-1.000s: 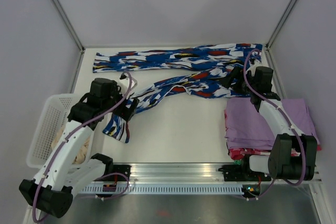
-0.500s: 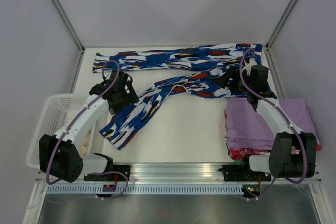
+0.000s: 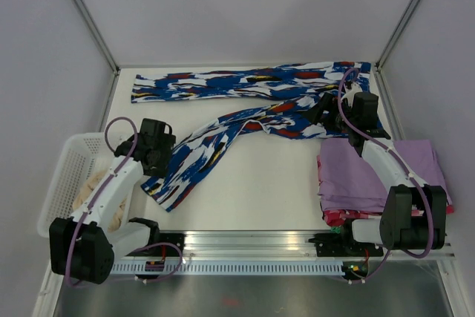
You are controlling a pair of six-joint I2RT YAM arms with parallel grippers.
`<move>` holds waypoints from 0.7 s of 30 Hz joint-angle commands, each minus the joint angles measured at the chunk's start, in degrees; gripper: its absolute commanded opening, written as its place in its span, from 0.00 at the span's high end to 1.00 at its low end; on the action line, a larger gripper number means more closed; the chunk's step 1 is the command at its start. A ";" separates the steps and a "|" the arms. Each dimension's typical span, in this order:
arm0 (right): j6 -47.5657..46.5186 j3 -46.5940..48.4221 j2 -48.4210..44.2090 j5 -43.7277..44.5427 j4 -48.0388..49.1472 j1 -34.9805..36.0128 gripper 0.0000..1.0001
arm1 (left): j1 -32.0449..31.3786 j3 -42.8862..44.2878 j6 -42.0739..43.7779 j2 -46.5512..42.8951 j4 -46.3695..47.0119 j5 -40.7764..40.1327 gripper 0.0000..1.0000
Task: Fold and stack the trousers
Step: Flatten the trousers out
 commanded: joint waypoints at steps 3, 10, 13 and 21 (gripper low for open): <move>-0.39 0.88 0.08 -0.94 2.04 0.34 0.10 | 4.26 -7.37 -16.67 1.18 11.89 6.38 0.02; -0.57 0.18 -0.97 -1.12 0.57 0.42 0.11 | 6.20 -6.50 -18.17 5.49 15.61 7.00 0.02; -0.57 -0.17 -1.06 -1.03 0.29 0.42 0.11 | 6.29 -6.33 -18.95 6.72 16.58 6.47 0.02; -0.92 0.26 -1.23 -0.76 -0.24 0.42 0.10 | 6.64 -1.59 -19.40 13.64 9.30 4.19 0.04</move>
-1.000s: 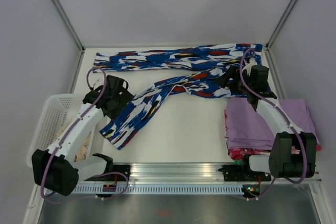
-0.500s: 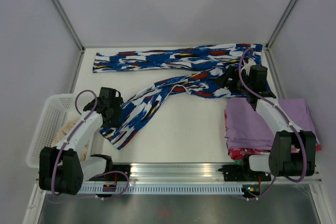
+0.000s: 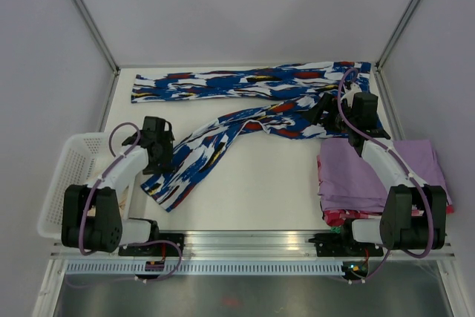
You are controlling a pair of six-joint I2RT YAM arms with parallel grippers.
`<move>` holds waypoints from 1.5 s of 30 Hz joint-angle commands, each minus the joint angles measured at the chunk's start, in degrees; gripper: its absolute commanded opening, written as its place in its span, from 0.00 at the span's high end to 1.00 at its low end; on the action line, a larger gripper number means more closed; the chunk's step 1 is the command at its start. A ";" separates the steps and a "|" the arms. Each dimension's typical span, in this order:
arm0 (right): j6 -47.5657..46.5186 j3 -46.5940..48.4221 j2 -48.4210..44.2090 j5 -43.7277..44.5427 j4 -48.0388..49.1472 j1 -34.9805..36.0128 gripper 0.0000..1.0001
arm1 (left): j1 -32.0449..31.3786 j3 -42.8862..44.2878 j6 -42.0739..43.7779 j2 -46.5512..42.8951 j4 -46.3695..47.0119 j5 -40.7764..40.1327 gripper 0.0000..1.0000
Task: Fold and stack the trousers
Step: Flatten the trousers out
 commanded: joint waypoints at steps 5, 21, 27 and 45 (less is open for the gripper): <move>-0.83 0.28 -1.06 -0.65 0.17 0.32 0.10 | 0.33 5.86 -2.22 6.82 -5.68 -2.44 0.20; -1.62 0.11 -1.67 0.40 -0.79 0.32 0.10 | 0.33 10.87 3.66 14.55 -10.16 -4.37 0.61; -1.71 0.11 -1.59 0.75 -0.88 0.32 0.10 | 0.33 12.36 4.02 16.84 -12.09 -5.17 0.66; -1.71 0.46 -1.06 1.19 -0.53 0.32 0.10 | 0.33 18.25 7.44 23.17 -14.90 -5.43 0.98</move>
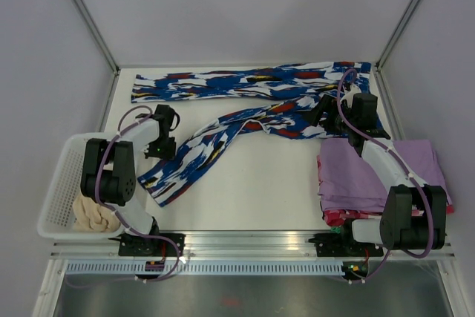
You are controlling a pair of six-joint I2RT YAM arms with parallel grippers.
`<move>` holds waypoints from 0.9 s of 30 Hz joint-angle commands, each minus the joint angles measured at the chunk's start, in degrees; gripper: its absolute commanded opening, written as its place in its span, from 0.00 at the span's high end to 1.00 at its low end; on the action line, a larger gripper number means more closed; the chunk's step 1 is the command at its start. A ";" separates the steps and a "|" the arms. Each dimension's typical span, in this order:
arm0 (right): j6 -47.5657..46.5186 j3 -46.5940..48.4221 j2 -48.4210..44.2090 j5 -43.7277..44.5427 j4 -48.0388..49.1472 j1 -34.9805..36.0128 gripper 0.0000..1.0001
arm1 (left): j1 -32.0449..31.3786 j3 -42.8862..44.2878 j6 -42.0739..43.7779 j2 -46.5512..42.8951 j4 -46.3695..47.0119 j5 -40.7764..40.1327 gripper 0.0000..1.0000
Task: Fold and stack the trousers
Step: Flatten the trousers out
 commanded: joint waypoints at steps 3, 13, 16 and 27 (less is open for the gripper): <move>-0.47 0.46 -0.77 0.78 1.26 0.32 0.10 | -0.27 7.39 8.47 -0.29 -0.12 -4.32 0.98; 0.41 0.64 0.81 0.86 2.76 0.32 0.10 | -1.15 33.15 34.29 9.10 -7.59 -25.49 0.98; 0.33 0.55 0.98 1.30 2.67 0.32 0.10 | -1.15 37.73 43.24 13.15 -6.46 -28.58 0.98; 0.41 0.90 3.44 2.36 3.37 0.32 0.10 | -0.62 37.91 82.64 18.96 15.06 -38.25 0.98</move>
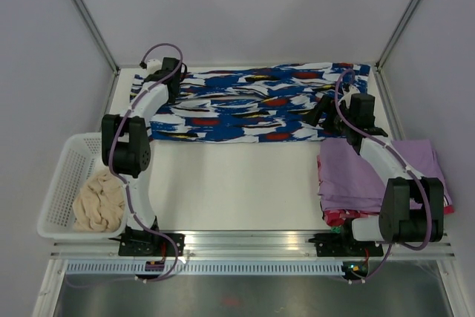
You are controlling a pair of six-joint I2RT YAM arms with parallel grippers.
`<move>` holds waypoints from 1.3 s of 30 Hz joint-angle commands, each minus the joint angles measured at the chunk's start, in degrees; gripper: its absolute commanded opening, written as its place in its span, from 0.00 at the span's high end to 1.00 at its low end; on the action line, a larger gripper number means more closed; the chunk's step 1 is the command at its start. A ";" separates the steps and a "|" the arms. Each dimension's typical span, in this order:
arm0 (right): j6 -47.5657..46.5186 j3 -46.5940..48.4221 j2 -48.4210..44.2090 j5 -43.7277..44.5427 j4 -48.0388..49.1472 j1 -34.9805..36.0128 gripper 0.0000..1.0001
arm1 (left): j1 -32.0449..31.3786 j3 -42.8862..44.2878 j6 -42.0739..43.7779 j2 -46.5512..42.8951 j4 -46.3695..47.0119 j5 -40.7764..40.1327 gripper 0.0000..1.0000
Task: Fold and stack the trousers
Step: Flatten the trousers out
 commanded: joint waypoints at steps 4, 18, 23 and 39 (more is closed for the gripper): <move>0.59 1.08 2.07 0.46 2.67 0.32 0.10 | 2.34 5.56 20.57 2.88 4.75 -6.72 0.98; -0.99 2.66 3.92 4.58 1.19 0.32 0.10 | 6.11 -4.45 5.92 -3.96 1.65 12.97 0.00; -0.20 3.01 4.62 14.51 -0.31 0.32 0.10 | 10.77 -9.98 -2.10 -7.13 4.27 20.00 0.04; -4.15 12.67 21.05 29.63 0.30 -0.04 0.62 | 11.57 -15.09 1.58 -6.52 16.93 36.62 0.98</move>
